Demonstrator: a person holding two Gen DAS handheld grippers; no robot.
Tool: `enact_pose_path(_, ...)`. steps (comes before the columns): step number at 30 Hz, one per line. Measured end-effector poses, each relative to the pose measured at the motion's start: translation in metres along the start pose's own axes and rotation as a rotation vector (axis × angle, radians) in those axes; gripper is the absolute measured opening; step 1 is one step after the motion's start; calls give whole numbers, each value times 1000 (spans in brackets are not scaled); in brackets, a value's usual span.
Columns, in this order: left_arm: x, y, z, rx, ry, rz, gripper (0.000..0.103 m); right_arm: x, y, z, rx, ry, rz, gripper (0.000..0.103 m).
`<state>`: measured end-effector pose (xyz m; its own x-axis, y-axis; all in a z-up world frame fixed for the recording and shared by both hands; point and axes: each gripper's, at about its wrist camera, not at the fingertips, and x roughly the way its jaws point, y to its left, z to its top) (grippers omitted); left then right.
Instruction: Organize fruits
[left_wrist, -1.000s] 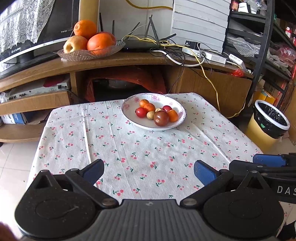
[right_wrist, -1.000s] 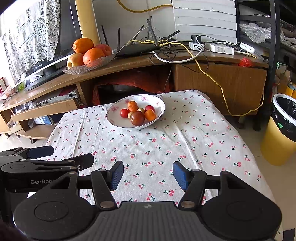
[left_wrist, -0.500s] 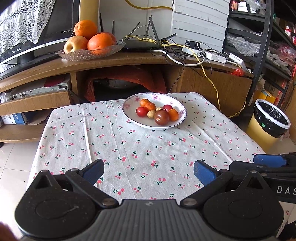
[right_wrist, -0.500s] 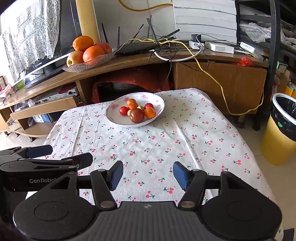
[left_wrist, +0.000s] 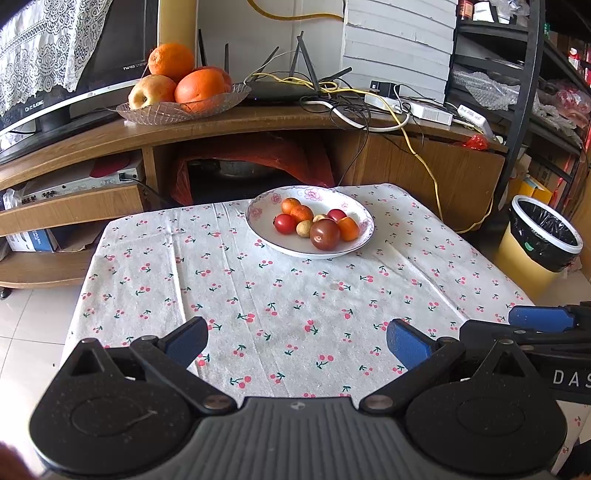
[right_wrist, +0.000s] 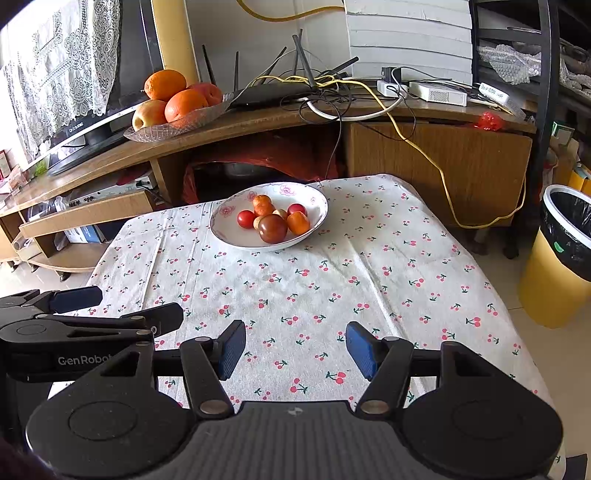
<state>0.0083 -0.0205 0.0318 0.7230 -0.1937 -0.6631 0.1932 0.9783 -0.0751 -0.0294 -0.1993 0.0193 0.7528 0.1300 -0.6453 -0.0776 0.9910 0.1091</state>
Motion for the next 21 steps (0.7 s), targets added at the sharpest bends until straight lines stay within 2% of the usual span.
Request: enact_pose_path(21,0,0,-1,-2,16,3,103,1,0,-1,-3,4,-3,59)
